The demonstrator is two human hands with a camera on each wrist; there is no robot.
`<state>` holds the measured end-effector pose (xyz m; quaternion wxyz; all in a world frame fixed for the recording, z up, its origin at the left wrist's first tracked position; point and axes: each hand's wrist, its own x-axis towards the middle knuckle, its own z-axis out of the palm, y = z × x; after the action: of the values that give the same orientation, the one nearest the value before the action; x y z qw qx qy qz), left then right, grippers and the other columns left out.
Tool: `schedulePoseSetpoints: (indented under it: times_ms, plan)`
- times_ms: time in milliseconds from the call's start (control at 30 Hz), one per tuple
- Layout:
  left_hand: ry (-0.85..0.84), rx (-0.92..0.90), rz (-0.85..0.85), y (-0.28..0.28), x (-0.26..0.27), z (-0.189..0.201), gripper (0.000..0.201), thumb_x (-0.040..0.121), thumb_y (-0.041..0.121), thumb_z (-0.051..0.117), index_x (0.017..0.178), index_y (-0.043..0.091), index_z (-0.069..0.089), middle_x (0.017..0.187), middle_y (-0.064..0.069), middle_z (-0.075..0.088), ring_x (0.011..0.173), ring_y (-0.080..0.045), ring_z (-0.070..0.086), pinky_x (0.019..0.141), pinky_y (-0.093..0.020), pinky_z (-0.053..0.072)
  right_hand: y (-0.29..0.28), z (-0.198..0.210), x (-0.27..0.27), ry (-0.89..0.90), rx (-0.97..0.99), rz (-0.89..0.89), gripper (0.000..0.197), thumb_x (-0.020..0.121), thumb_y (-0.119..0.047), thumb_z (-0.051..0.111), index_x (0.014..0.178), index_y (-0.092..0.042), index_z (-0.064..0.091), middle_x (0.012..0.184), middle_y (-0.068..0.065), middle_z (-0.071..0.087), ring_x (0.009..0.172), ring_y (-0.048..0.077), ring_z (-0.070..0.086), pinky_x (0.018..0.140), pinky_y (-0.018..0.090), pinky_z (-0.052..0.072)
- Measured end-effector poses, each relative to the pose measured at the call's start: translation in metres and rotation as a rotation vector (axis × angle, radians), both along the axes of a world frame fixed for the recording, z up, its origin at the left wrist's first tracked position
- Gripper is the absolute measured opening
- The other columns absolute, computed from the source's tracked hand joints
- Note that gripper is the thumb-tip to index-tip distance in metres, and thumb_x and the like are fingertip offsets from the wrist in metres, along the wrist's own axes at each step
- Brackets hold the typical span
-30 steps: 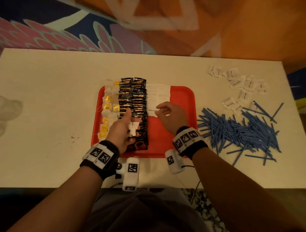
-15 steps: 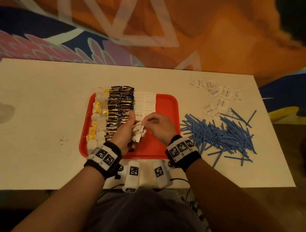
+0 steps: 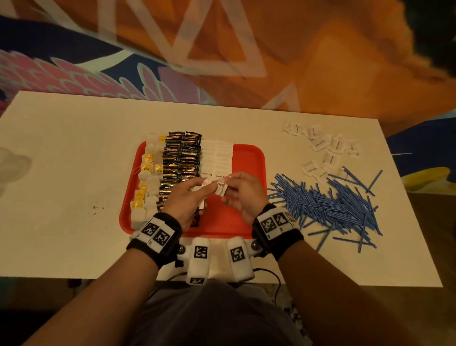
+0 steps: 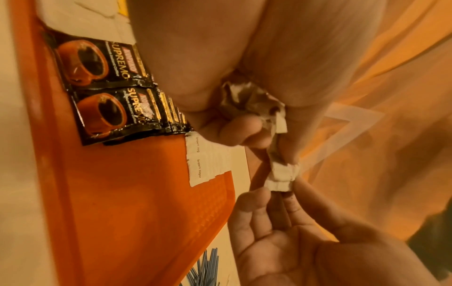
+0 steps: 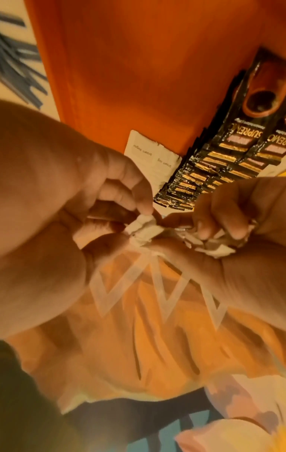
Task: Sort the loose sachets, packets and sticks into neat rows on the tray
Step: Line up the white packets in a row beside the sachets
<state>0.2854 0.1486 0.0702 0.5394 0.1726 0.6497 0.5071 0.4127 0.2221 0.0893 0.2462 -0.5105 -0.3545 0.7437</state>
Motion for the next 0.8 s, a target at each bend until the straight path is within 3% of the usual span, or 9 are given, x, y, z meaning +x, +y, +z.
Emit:
schedulePoseSetpoints:
  times_ms: [133,200,267,333,400,500,567,700,800]
  plan:
    - [0.078,0.028,-0.011,0.001,-0.001,-0.003,0.016,0.086,0.015,0.075,0.101,0.02,0.073,0.076,0.006,0.067,0.057,-0.004,0.055,0.049,-0.019,0.041,-0.003,-0.003,0.004,-0.041,0.064,0.094,0.012,0.088,-0.002,0.069,0.09,-0.011,0.061,0.086,0.008,0.069,0.07,0.015,0.063,0.06,0.027,0.05]
    - [0.074,0.025,-0.01,0.002,-0.002,-0.004,0.012,0.087,0.015,0.074,0.098,0.019,0.073,0.072,0.007,0.066,0.055,-0.004,0.055,0.047,-0.019,0.04,-0.004,-0.005,0.005,-0.084,0.125,0.143,0.015,0.083,-0.003,0.074,0.09,-0.013,0.065,0.084,0.005,0.071,0.071,0.012,0.064,0.062,0.024,0.05]
    - [0.01,0.022,-0.005,0.002,0.0,0.0,0.004,0.09,0.02,0.07,0.089,0.016,0.071,0.065,0.006,0.063,0.05,-0.007,0.052,0.042,-0.021,0.038,-0.002,-0.006,0.006,-0.1,0.163,0.145,0.014,0.082,-0.003,0.076,0.088,-0.013,0.067,0.081,0.004,0.07,0.067,0.01,0.063,0.06,0.023,0.05]
    - [-0.085,0.032,0.012,0.003,0.002,0.004,0.017,0.094,0.024,0.065,0.082,0.012,0.067,0.059,0.004,0.061,0.045,-0.007,0.051,0.039,-0.019,0.038,0.0,-0.008,0.006,-0.117,0.187,0.145,0.016,0.081,-0.001,0.076,0.087,-0.013,0.066,0.078,0.004,0.069,0.064,0.01,0.062,0.056,0.02,0.049]
    - [-0.118,0.036,0.028,0.004,0.004,0.008,0.021,0.096,0.023,0.062,0.079,0.01,0.064,0.054,0.004,0.06,0.041,-0.006,0.052,0.037,-0.017,0.038,0.002,-0.01,0.006,-0.128,0.197,0.153,0.018,0.081,0.0,0.075,0.088,-0.013,0.066,0.079,0.004,0.069,0.064,0.01,0.063,0.055,0.02,0.05]
    - [0.004,0.057,0.025,0.004,0.003,0.004,0.021,0.095,0.023,0.065,0.078,0.011,0.067,0.055,0.008,0.061,0.045,-0.004,0.054,0.042,-0.016,0.04,0.002,-0.01,0.004,-0.08,0.125,0.136,0.008,0.086,-0.008,0.073,0.088,-0.012,0.066,0.08,0.004,0.069,0.069,0.012,0.063,0.058,0.024,0.05]
    - [0.102,0.064,0.012,0.004,0.0,-0.001,0.014,0.093,0.024,0.068,0.083,0.014,0.071,0.061,0.01,0.064,0.049,-0.003,0.055,0.045,-0.017,0.042,0.001,-0.01,0.002,-0.04,0.054,0.077,0.009,0.092,-0.018,0.067,0.089,-0.01,0.066,0.084,0.006,0.069,0.071,0.015,0.062,0.056,0.025,0.049]
    - [0.172,0.093,0.036,0.004,-0.002,-0.005,0.006,0.09,0.025,0.072,0.089,0.021,0.076,0.083,-0.001,0.072,0.063,-0.01,0.061,0.052,-0.025,0.048,-0.003,-0.013,-0.002,0.016,-0.055,-0.004,0.024,0.099,-0.028,0.057,0.105,-0.006,0.065,0.095,0.01,0.069,0.075,0.017,0.063,0.054,0.025,0.046]
    - [0.137,0.052,0.066,0.006,0.0,-0.003,0.01,0.09,0.025,0.071,0.082,0.02,0.074,0.074,0.003,0.068,0.057,-0.012,0.057,0.051,-0.025,0.046,-0.006,-0.015,-0.006,0.037,-0.099,-0.042,0.023,0.1,-0.03,0.054,0.104,-0.009,0.063,0.095,0.01,0.068,0.079,0.018,0.062,0.053,0.025,0.047]
